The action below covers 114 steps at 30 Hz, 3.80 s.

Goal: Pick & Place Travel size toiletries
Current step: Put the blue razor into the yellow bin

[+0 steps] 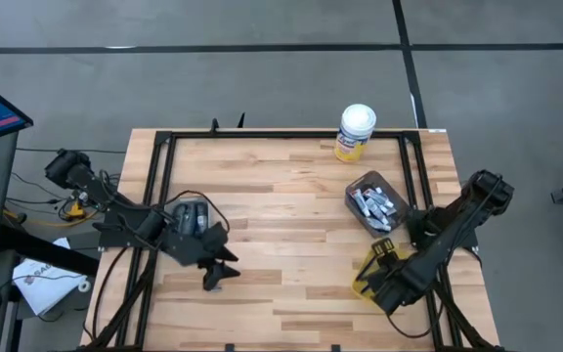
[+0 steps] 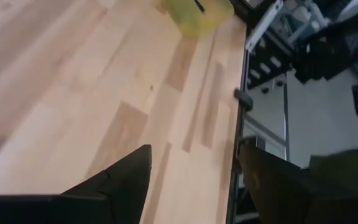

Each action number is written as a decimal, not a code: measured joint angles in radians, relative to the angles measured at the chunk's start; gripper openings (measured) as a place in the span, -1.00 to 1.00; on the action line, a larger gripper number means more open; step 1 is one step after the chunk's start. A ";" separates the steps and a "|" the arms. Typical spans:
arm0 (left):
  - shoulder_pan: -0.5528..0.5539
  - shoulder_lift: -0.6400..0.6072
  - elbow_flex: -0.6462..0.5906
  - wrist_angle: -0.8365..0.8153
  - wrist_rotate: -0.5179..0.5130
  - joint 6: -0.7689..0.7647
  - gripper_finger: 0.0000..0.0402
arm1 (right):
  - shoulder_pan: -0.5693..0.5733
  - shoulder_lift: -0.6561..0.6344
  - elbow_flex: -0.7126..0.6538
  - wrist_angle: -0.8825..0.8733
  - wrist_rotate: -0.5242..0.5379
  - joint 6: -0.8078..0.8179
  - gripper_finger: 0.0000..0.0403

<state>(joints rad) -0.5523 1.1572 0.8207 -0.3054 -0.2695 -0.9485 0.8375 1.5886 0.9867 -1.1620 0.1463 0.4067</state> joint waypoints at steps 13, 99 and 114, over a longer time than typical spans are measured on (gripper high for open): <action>-0.126 0.261 0.020 -0.003 0.219 0.210 0.13 | -0.015 -0.025 0.000 0.023 0.011 0.107 0.30; 0.069 0.419 0.101 -0.245 0.109 0.020 -0.90 | -0.062 -0.025 0.000 0.085 0.118 0.274 0.29; 0.142 0.421 0.099 -0.368 0.199 -0.132 0.03 | -0.061 -0.025 0.000 0.087 0.126 0.274 0.29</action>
<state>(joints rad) -0.4105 1.5777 0.9199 -0.6730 -0.0704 -1.0810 0.7765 1.5631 0.9863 -1.0752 0.2728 0.6807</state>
